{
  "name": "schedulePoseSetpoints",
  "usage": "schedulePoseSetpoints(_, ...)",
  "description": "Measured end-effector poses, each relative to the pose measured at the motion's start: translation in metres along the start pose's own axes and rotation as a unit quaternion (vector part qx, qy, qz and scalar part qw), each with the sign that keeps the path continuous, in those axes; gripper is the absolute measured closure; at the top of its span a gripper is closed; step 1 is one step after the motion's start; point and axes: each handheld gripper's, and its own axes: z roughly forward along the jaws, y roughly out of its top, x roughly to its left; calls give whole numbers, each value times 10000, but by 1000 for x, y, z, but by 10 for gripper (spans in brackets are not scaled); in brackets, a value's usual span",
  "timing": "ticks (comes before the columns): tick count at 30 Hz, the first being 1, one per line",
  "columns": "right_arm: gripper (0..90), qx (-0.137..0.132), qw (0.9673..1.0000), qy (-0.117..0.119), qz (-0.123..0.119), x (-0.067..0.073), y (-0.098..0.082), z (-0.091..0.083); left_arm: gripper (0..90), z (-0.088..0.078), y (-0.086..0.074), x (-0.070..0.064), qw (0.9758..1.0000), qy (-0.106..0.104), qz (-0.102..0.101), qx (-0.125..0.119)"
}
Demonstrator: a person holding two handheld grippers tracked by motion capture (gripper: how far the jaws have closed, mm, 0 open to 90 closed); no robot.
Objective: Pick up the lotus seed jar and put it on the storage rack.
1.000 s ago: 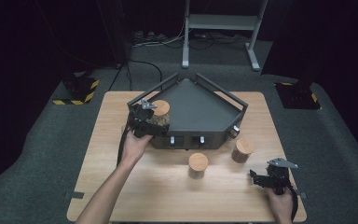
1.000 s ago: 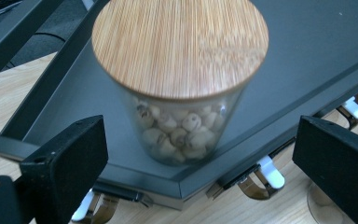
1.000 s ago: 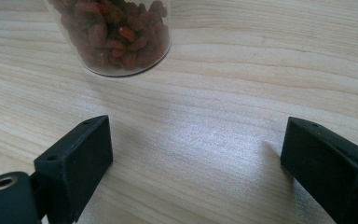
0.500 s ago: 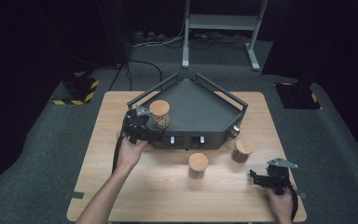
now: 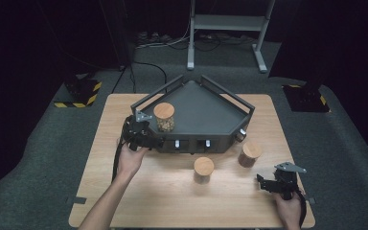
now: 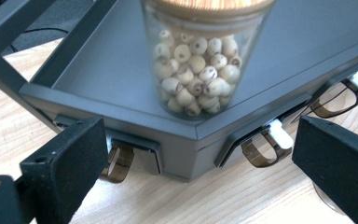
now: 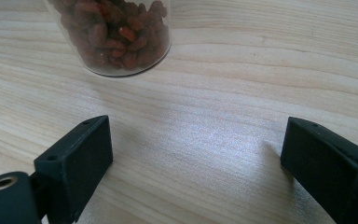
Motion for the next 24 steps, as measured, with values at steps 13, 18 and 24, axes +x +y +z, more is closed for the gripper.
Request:
schedulePoseSetpoints(13,87,-1,10000,0,1,0,0,0,37,-1,-21,10,9998,95,-188,43)
schedulePoseSetpoints(18,87,0,10000,0,3,0,0,0,37,-2,-29,14,9996,134,-240,71)
schedulePoseSetpoints(24,86,0,10000,-1,-1,0,0,0,37,-2,-37,17,9994,152,-292,78)
